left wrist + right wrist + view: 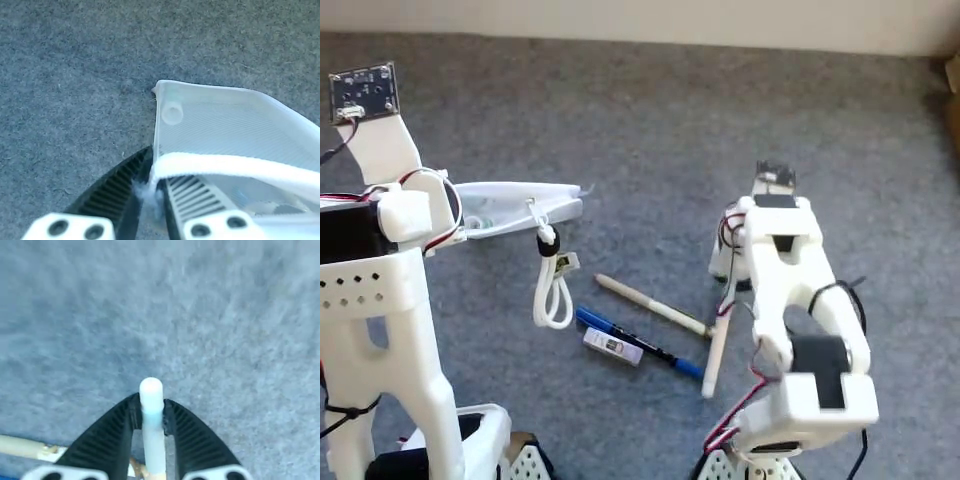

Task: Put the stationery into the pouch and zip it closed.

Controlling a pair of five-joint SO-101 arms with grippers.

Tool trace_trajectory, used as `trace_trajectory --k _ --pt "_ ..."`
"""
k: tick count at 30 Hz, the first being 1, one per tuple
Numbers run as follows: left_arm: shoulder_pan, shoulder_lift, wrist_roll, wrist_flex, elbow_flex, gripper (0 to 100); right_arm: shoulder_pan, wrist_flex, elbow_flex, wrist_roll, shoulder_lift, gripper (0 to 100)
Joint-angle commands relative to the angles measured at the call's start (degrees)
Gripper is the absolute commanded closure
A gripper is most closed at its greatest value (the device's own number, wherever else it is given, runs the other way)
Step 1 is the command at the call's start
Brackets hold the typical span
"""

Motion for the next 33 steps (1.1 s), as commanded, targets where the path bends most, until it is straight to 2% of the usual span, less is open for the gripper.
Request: trace_trajectory --k 1,12,15,33 --pt "0.9 1.1 0.6 -0.6 1.2 99 0.0 -0.7 -2.9 0.8 -8.2 99.4" --pt "1.0 1.1 0.6 -0.6 1.2 99 0.0 -0.7 -3.5 0.9 -10.0 99.4" --pt "1.0 1.1 0.6 -0.6 1.2 99 0.0 2.8 -3.5 0.9 -10.9 99.4" --pt "0.9 1.1 0.6 -0.6 1.2 99 -0.2 2.9 -2.9 1.0 -36.4 99.4"
